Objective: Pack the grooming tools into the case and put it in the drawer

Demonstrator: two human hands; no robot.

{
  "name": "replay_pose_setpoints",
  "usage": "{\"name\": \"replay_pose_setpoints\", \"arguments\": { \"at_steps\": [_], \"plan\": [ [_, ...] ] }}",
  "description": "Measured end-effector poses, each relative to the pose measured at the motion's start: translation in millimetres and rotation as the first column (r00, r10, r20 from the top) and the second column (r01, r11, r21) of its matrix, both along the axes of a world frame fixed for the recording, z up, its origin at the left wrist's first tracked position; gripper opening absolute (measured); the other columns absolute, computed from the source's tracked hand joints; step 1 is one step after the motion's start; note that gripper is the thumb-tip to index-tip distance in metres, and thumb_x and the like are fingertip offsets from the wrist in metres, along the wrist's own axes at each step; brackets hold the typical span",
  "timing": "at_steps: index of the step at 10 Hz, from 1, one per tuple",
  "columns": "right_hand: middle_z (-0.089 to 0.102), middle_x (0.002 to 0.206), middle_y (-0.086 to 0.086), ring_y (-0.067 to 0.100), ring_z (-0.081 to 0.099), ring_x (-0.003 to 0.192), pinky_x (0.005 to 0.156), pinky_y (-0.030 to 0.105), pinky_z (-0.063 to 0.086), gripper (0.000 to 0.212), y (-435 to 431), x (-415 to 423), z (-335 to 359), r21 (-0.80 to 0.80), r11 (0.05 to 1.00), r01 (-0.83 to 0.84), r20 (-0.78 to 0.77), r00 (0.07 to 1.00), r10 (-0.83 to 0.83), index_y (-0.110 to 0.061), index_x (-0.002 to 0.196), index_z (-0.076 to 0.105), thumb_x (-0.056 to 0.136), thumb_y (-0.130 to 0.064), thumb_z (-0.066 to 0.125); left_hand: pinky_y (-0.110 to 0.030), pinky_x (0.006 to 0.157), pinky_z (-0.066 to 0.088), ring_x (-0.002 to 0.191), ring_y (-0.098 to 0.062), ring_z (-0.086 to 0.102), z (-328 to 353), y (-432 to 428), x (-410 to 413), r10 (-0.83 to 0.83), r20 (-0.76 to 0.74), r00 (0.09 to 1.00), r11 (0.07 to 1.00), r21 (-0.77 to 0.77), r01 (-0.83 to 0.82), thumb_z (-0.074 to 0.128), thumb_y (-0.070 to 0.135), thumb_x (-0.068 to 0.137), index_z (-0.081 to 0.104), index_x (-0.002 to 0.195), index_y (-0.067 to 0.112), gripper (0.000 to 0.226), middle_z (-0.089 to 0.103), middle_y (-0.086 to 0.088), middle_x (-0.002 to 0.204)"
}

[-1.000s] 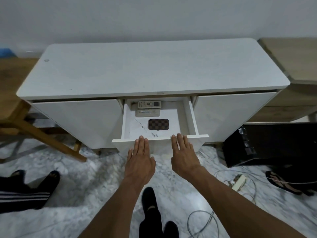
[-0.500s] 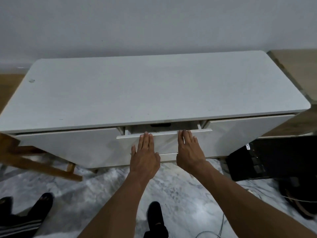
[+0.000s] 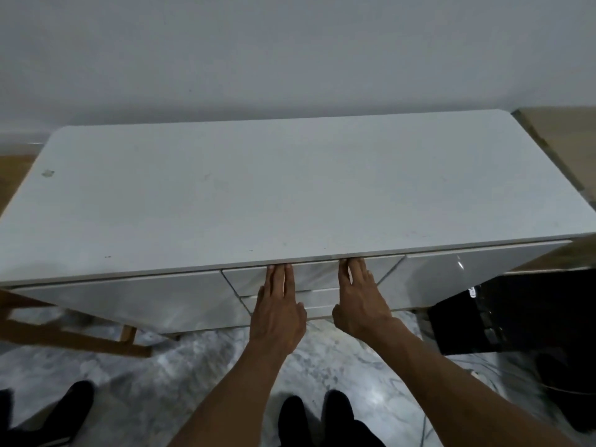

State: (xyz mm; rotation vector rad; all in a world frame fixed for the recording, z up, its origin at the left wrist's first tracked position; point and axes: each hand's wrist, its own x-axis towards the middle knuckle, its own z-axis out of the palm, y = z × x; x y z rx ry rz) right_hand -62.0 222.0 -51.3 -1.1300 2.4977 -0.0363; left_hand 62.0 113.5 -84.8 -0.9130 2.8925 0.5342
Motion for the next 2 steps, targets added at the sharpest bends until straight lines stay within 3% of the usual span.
{"name": "replay_pose_setpoints", "arguments": {
  "at_steps": [1,2],
  "plan": [
    [-0.003,0.160,0.016,0.035,0.001,0.149,0.120,0.044,0.016,0.095,2,-7,15,0.013,1.000,-0.015,0.086,0.996,0.014,0.000,0.152,-0.001,0.084,-0.031,0.058,-0.048,0.102,0.045,0.140,-0.035,0.035,0,-8,1,-0.043,-0.082,0.996,0.997,-0.073,0.038,0.053,0.028,0.086,0.030,0.148,-0.001,0.072,0.031,-0.020,0.154],
    [0.038,0.152,0.011,0.031,0.043,0.134,0.107,0.041,0.041,0.066,11,-20,38,-0.025,0.998,-0.062,0.139,0.988,0.064,-0.012,0.147,0.032,0.090,-0.036,0.053,-0.046,0.084,0.056,0.118,-0.036,0.058,-4,0,26,-0.053,-0.113,0.992,0.995,-0.094,0.042,0.066,0.031,0.075,0.049,0.138,0.003,0.071,0.035,-0.020,0.152]
  ]
}}
